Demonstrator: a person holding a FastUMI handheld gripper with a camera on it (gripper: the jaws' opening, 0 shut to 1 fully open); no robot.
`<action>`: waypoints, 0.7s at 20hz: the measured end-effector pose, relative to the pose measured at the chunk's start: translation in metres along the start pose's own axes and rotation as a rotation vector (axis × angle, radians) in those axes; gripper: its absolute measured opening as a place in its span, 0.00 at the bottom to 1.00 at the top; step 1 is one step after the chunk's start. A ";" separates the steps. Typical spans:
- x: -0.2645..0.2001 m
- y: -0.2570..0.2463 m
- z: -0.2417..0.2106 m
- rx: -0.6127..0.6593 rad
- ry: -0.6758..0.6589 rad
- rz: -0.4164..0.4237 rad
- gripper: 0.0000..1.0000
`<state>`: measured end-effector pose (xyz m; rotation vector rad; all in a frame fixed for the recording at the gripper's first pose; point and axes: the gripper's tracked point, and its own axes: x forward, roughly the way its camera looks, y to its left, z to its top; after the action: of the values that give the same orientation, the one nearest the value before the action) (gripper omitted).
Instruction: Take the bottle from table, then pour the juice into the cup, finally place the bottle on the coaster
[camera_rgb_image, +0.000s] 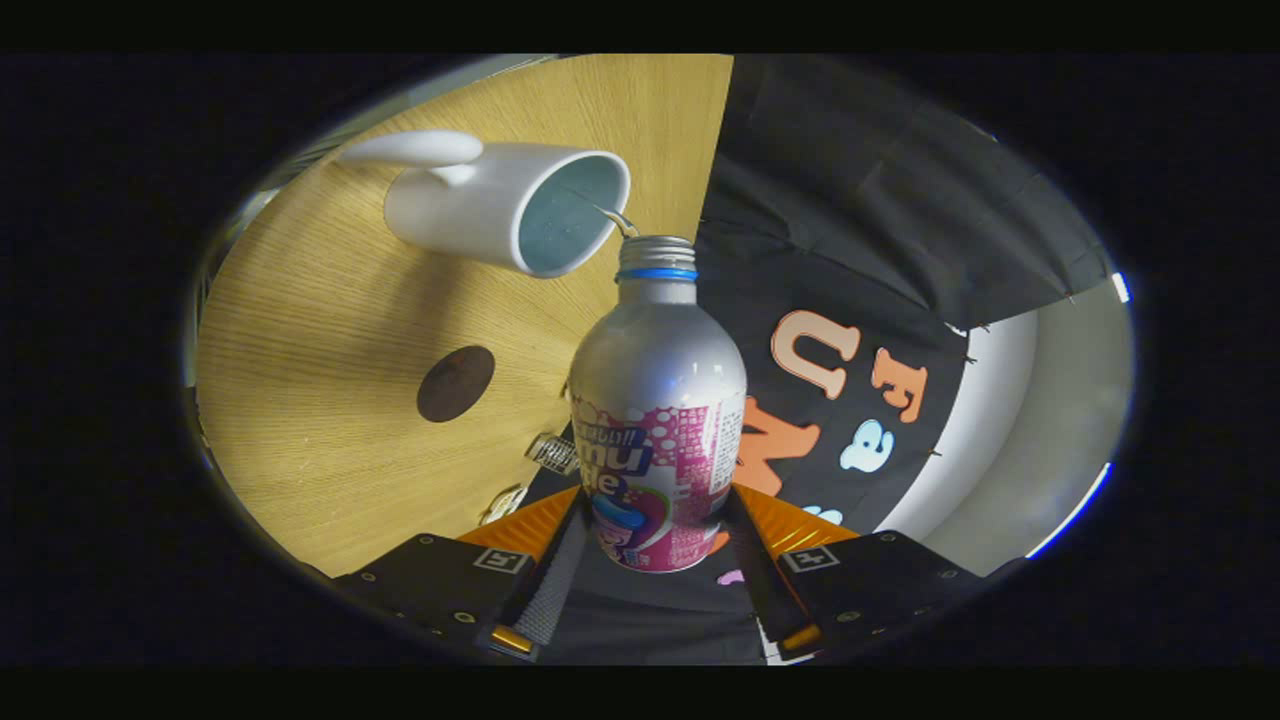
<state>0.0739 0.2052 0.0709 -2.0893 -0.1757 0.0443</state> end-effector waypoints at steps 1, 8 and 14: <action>0.001 -0.002 0.001 -0.008 -0.002 0.002 0.76; 0.001 -0.004 -0.005 -0.087 -0.001 0.015 0.76; -0.001 -0.011 -0.005 -0.168 -0.001 0.000 0.76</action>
<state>0.0718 0.2058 0.0828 -2.2567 -0.1857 0.0310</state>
